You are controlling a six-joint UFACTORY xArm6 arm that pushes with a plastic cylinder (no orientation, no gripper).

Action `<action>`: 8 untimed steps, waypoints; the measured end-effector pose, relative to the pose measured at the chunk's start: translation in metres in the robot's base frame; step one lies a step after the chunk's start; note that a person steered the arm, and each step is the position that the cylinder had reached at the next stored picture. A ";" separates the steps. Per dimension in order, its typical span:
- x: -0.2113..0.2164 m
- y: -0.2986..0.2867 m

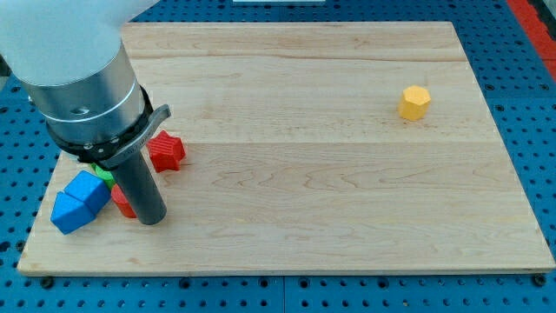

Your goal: Push the red circle to the bottom left of the yellow hexagon

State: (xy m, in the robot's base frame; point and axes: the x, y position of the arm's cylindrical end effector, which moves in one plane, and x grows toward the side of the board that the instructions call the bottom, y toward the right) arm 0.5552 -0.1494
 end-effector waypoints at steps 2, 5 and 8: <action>0.063 0.007; 0.035 -0.154; -0.028 -0.035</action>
State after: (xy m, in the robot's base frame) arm 0.5271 -0.1844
